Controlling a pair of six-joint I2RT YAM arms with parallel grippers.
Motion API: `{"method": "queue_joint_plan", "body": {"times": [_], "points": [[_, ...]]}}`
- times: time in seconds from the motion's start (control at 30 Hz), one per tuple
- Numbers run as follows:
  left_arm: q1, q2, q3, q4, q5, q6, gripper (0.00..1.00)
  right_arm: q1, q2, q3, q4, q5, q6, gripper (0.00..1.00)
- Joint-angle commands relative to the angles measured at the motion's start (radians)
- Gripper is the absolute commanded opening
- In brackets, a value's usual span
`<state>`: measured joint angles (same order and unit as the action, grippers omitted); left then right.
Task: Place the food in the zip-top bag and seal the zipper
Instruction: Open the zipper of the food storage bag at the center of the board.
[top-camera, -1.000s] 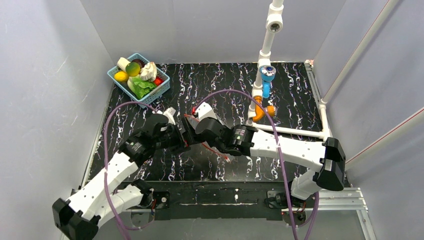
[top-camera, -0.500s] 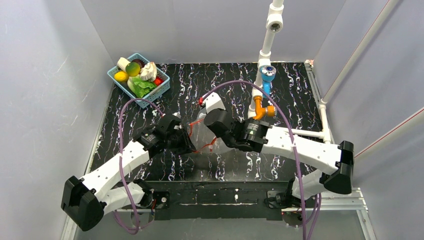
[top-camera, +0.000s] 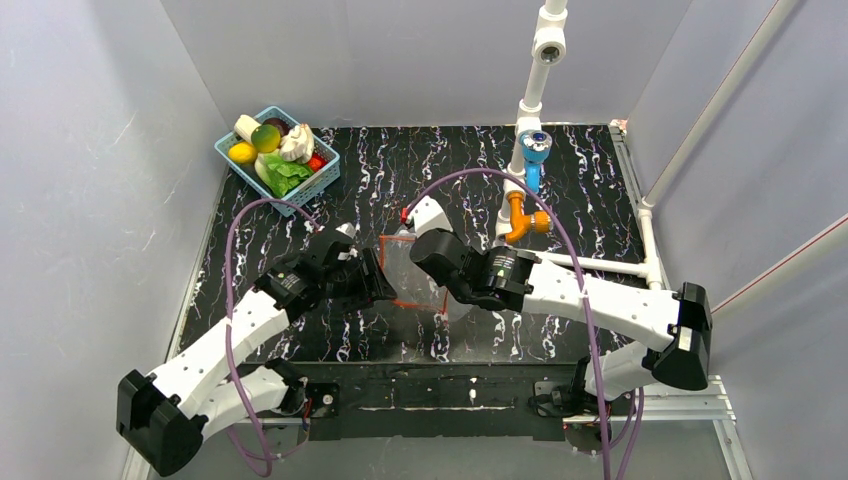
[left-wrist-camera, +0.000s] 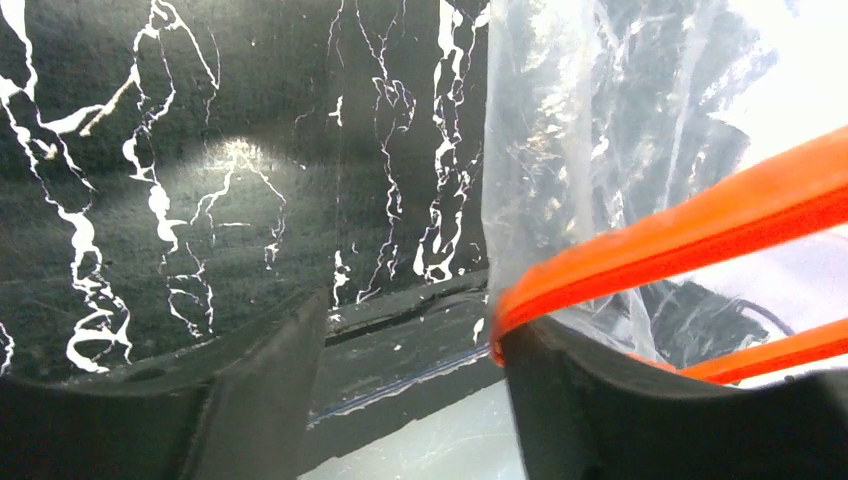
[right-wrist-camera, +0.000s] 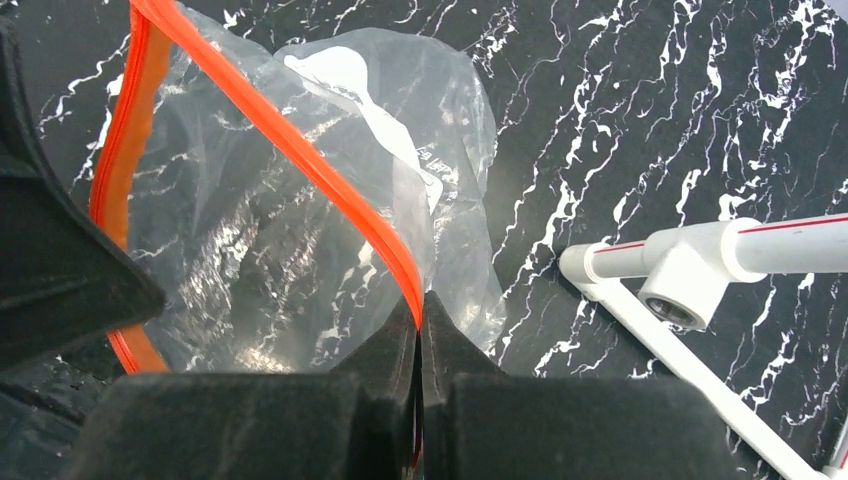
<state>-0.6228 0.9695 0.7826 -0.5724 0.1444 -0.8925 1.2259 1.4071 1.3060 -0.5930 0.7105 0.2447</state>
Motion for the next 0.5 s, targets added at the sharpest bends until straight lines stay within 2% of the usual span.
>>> {"method": "queue_joint_plan", "body": {"times": [0.0,0.07,0.13,0.23,0.37,0.47], "points": [[0.005,-0.044,0.072,-0.049,0.029,0.049,0.71,-0.002,0.027,0.015,0.056,0.001,0.037,0.01],[0.005,-0.057,0.122,-0.104,0.015,0.081,0.88,-0.007,0.048,0.023,0.054,-0.008,0.039,0.01],[0.005,-0.062,0.174,-0.184,0.004,0.11,0.95,-0.011,0.069,0.041,0.034,-0.013,0.04,0.01],[0.005,-0.105,0.225,-0.302,-0.031,0.141,0.98,-0.01,0.095,0.047,0.036,-0.012,0.018,0.01],[0.006,-0.184,0.264,-0.382,-0.106,0.163,0.98,-0.011,0.121,0.064,0.033,-0.003,-0.007,0.01],[0.01,-0.153,0.347,-0.448,-0.222,0.201,0.98,-0.014,0.112,0.062,0.037,0.003,-0.024,0.01]]}}
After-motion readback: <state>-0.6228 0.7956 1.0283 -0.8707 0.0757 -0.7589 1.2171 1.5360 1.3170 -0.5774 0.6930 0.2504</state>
